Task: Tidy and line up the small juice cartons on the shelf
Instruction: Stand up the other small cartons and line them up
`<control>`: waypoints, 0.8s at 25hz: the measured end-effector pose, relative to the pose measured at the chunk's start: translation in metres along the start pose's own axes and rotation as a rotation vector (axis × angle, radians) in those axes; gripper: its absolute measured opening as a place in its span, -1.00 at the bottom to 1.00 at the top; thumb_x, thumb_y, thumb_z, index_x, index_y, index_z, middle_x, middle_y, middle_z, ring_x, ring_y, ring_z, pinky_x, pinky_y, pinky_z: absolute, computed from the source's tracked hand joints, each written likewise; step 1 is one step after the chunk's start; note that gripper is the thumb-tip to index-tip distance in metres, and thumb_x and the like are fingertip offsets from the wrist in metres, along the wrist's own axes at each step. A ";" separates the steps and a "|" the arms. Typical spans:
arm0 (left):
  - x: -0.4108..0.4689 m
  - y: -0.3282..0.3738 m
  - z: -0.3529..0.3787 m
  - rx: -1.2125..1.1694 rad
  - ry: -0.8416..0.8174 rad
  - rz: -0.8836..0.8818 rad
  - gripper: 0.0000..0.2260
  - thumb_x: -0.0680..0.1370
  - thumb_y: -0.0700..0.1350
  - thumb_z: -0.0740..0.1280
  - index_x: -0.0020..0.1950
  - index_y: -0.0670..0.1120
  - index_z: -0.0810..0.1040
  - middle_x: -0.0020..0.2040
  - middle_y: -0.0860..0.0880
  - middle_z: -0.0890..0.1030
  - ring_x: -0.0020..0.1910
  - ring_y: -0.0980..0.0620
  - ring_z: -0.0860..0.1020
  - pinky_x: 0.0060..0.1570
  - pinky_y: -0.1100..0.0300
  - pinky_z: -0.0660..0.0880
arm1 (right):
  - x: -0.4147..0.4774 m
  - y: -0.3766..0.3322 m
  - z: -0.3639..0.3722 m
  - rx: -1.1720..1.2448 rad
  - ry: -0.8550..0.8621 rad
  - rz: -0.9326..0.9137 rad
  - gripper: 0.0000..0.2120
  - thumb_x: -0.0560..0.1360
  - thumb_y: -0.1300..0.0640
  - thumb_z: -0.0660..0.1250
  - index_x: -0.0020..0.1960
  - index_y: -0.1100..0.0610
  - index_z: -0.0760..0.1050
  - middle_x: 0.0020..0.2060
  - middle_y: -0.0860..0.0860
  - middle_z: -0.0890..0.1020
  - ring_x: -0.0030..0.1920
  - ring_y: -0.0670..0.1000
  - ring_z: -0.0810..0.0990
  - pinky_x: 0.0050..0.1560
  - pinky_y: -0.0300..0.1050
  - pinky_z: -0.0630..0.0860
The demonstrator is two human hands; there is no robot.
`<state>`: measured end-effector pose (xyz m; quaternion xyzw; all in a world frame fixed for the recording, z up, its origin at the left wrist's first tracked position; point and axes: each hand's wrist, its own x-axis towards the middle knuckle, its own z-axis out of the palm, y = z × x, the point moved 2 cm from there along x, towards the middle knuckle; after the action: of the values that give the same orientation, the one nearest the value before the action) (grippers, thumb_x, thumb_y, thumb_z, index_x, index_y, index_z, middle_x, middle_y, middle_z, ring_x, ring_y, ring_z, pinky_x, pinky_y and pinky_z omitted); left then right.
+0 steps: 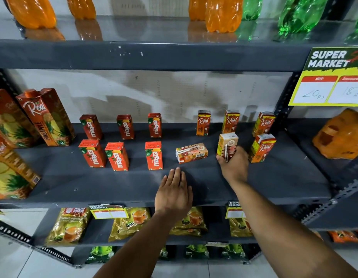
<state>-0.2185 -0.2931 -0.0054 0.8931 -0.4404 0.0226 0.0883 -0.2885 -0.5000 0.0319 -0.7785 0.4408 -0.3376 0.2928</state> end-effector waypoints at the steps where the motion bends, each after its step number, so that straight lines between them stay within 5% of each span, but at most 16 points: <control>1: 0.000 0.000 0.000 -0.001 -0.001 0.001 -0.41 0.59 0.12 -0.21 0.54 -0.16 0.04 0.59 -0.12 0.02 0.55 -0.06 -0.06 0.48 0.06 -0.16 | 0.001 0.000 -0.002 -0.007 -0.014 0.002 -0.48 0.34 0.10 0.55 0.17 0.29 0.43 0.12 0.24 0.54 0.19 0.22 0.47 0.14 0.00 0.40; 7: 0.000 0.000 0.001 -0.021 0.005 -0.001 -0.40 0.59 0.13 -0.22 0.54 -0.16 0.05 0.58 -0.13 0.03 0.55 -0.07 -0.05 0.46 0.07 -0.18 | 0.008 -0.019 -0.028 0.088 -0.035 0.007 0.06 0.26 -0.21 0.54 0.51 0.23 0.08 0.43 0.24 0.31 0.43 0.23 0.28 0.35 0.16 0.36; 11: 0.000 0.000 0.001 -0.038 0.014 0.000 -0.39 0.59 0.14 -0.21 0.54 -0.17 0.07 0.58 -0.14 0.07 0.55 -0.07 -0.01 0.47 0.07 -0.14 | 0.042 -0.058 -0.046 -0.200 -0.205 -0.069 -0.27 0.32 -0.36 0.39 0.23 0.16 0.40 0.11 0.10 0.56 0.10 0.10 0.53 0.00 0.00 0.52; 14: 0.000 -0.001 0.001 -0.045 0.003 -0.005 -0.38 0.58 0.16 -0.23 0.54 -0.16 0.04 0.58 -0.13 0.04 0.55 -0.06 -0.04 0.46 0.08 -0.16 | 0.057 -0.086 -0.053 -0.592 -0.497 -0.150 -0.57 0.40 -0.12 0.45 0.03 0.22 0.53 -0.20 0.07 0.57 -0.24 0.01 0.51 -0.34 -0.14 0.37; 18: 0.001 0.000 0.001 -0.021 -0.015 -0.011 -0.41 0.60 0.14 -0.20 0.55 -0.16 0.01 0.59 -0.12 0.01 0.55 -0.06 -0.06 0.45 0.08 -0.19 | 0.066 -0.108 -0.064 -0.981 -0.771 -0.578 -0.52 0.41 0.16 0.46 0.30 0.12 0.47 0.16 0.12 0.58 0.10 0.15 0.56 0.05 0.00 0.54; 20: 0.001 0.000 0.001 -0.020 -0.019 -0.013 -0.41 0.60 0.14 -0.20 0.55 -0.15 0.00 0.59 -0.11 0.00 0.55 -0.05 -0.07 0.44 0.09 -0.20 | 0.065 -0.111 -0.067 -1.076 -0.779 -0.756 -0.67 0.43 0.05 0.39 0.19 0.02 0.51 0.10 0.08 0.59 0.05 0.11 0.55 0.03 0.01 0.53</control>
<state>-0.2176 -0.2939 -0.0066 0.8953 -0.4354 0.0091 0.0934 -0.2622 -0.5189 0.1730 -0.9745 0.1128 0.1455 -0.1282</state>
